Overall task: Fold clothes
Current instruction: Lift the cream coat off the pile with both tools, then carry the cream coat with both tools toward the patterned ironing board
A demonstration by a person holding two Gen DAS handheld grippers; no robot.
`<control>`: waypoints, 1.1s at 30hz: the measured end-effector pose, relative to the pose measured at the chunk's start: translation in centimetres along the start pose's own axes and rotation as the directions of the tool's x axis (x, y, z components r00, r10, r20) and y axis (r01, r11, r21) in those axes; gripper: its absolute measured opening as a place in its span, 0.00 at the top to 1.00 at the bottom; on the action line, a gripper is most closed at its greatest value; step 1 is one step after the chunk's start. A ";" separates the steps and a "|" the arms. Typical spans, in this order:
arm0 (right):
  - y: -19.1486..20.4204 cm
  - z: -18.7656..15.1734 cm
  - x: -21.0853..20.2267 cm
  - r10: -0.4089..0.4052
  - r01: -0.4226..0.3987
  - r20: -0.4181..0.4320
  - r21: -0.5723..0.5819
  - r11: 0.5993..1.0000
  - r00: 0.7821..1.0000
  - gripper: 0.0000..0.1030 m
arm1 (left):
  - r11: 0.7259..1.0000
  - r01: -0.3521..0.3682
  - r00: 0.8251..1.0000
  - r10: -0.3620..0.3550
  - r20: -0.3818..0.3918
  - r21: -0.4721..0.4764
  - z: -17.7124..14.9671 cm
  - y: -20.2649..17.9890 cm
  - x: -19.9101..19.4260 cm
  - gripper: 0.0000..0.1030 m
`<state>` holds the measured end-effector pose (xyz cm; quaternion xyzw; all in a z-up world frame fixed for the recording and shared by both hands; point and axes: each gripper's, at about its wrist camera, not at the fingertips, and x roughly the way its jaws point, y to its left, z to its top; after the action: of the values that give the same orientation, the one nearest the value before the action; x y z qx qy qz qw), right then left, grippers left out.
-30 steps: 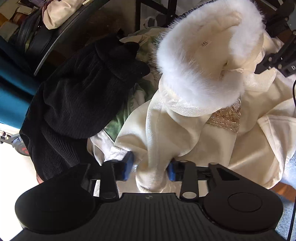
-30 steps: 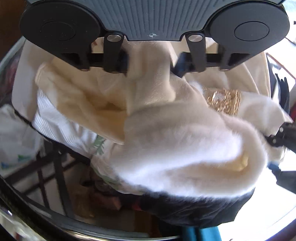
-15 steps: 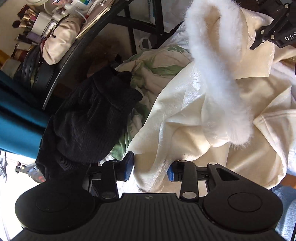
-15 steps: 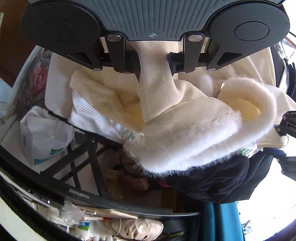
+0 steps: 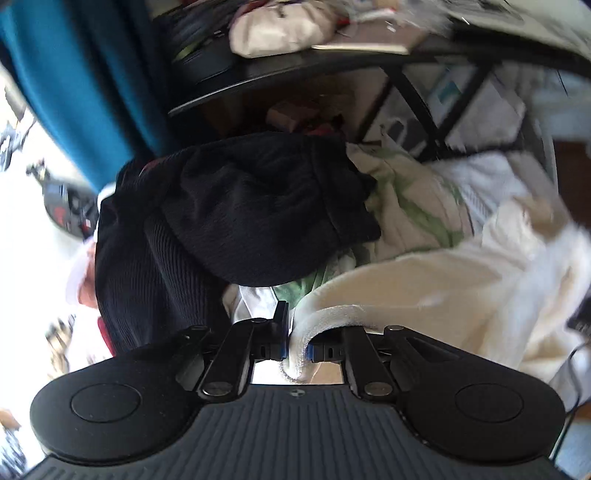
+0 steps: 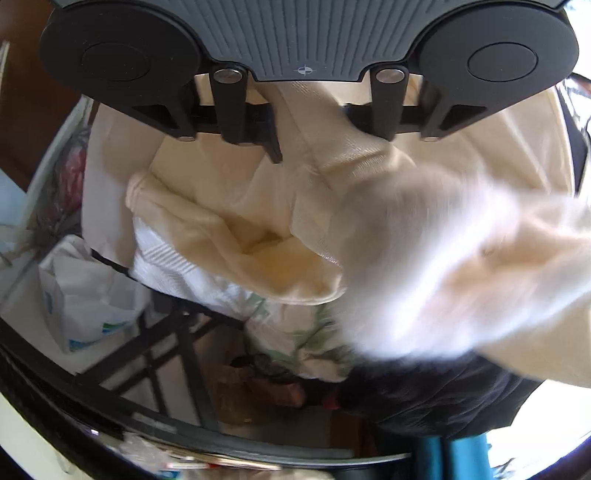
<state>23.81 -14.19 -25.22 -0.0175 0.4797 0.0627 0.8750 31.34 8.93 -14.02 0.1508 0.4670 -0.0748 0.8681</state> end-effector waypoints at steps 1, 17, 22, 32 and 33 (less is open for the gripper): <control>-0.9 0.9 -1.1 -0.003 -0.001 0.039 0.085 0.996 0.999 0.84 | 0.997 0.012 1.000 -0.011 0.006 -0.083 0.5 0.6 -0.6 0.91; -9.6 8.9 -32.9 -0.311 -0.147 0.685 0.523 0.840 0.659 0.94 | 0.909 0.408 0.689 -0.247 0.681 -0.083 9.2 1.4 -18.8 0.94; -9.9 6.3 -43.3 -0.400 -0.068 0.766 0.497 0.865 0.503 0.94 | 0.865 0.501 0.509 -0.322 0.799 0.029 11.1 -1.1 -24.1 0.94; -17.6 -4.2 -57.5 -0.477 -0.019 0.845 0.495 0.868 0.244 0.94 | 0.844 0.496 0.296 -0.386 0.874 0.205 11.0 -13.6 -33.4 0.94; -19.0 -5.7 -58.5 -0.485 -0.002 0.839 0.501 0.865 0.245 0.94 | 0.844 0.493 0.286 -0.388 0.876 0.213 10.8 -15.6 -34.1 0.94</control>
<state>-9.64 -39.03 20.40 0.1274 -0.1439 -0.1791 0.9649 16.79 -9.75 16.97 -0.0902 -0.0414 -0.3558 0.9293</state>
